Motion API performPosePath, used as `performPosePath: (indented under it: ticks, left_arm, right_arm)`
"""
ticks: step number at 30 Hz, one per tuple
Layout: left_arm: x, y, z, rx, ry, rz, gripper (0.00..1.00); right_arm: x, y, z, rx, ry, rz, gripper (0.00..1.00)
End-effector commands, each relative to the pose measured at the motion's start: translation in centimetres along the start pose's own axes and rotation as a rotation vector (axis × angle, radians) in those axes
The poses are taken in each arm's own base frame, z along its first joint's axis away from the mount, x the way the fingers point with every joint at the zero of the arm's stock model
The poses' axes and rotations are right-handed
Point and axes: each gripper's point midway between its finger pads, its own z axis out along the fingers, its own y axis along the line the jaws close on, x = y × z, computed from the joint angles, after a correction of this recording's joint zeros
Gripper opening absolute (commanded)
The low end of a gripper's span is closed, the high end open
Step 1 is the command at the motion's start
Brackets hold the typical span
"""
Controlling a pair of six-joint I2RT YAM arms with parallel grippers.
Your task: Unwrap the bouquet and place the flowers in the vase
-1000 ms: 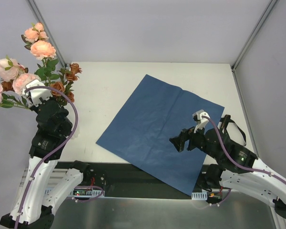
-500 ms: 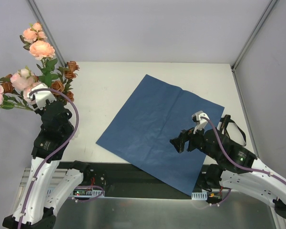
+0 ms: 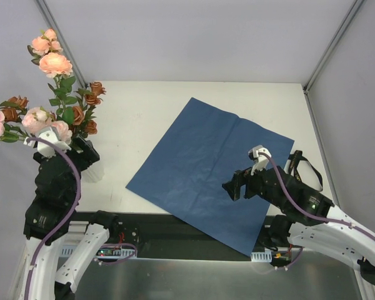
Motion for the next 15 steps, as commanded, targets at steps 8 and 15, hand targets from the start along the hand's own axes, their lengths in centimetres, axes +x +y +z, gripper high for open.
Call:
performPosePath:
  ticks: [8, 15]
  left_arm:
    - [-4.7, -4.5, -7.7, 0.425, -0.068, -0.149, 0.82]
    - [-8.1, -6.3, -10.7, 0.566, -0.102, -0.205, 0.82]
  right_arm:
    - [-4.3, -4.3, -5.0, 0.234, -0.083, -0.055, 0.88]
    - [-7.8, -7.9, -11.6, 0.357, -0.265, -0.015, 0.98]
